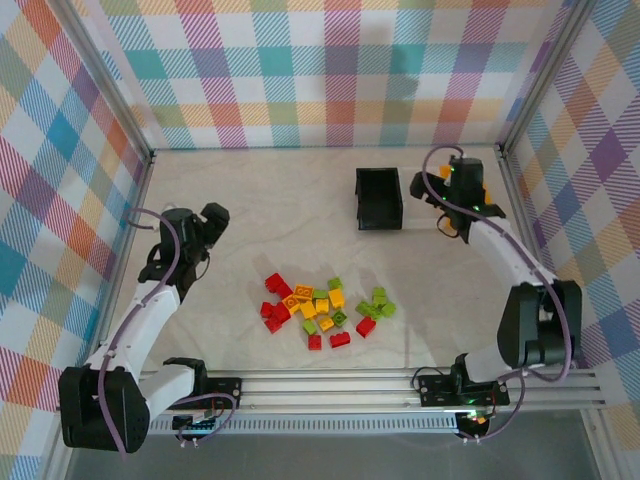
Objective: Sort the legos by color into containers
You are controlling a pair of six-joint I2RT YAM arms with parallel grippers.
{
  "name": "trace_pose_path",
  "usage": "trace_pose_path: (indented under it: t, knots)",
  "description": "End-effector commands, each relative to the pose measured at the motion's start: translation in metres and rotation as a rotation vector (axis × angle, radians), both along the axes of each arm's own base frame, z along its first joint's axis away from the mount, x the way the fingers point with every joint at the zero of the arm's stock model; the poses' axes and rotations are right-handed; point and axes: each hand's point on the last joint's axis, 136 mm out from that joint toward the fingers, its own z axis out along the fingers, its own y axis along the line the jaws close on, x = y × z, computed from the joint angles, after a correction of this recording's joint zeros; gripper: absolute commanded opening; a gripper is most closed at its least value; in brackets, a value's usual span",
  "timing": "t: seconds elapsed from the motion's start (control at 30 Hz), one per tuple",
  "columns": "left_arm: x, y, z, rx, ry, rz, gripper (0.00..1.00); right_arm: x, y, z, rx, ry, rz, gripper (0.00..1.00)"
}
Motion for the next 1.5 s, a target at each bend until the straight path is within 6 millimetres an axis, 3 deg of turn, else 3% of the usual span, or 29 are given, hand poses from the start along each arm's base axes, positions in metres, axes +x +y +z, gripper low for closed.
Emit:
trace_pose_path:
  t: [0.0, 0.3, 0.5, 0.63, 0.97, 1.17, 1.47]
  knots:
    - [-0.013, -0.032, -0.008, -0.046, 0.061, -0.123, 1.0, -0.001, 0.031, -0.03, -0.083, 0.132, 0.174, 0.92]
    - [-0.045, -0.062, -0.016, 0.003, 0.077, -0.234, 1.0, 0.045, 0.055, -0.071, -0.078, 0.219, 0.168, 0.77]
    - [-0.059, -0.072, -0.019, 0.012, 0.081, -0.274, 1.0, 0.049, 0.061, -0.109, -0.081, 0.318, 0.129, 0.61]
    - [-0.073, -0.071, -0.027, 0.03, 0.131, -0.286, 1.0, 0.047, 0.076, -0.121, -0.073, 0.346, 0.159, 0.45]
    - [-0.099, -0.067, -0.015, -0.009, 0.113, -0.282, 1.0, 0.017, 0.139, -0.119, -0.113, 0.356, 0.187, 0.0]
    - [-0.122, -0.053, 0.0, -0.015, 0.065, -0.249, 1.0, -0.016, 0.195, -0.112, -0.116, 0.343, 0.189, 0.0]
    - [-0.143, -0.041, 0.006, -0.003, 0.056, -0.239, 1.0, -0.053, 0.275, -0.133, -0.113, 0.408, 0.157, 0.0]
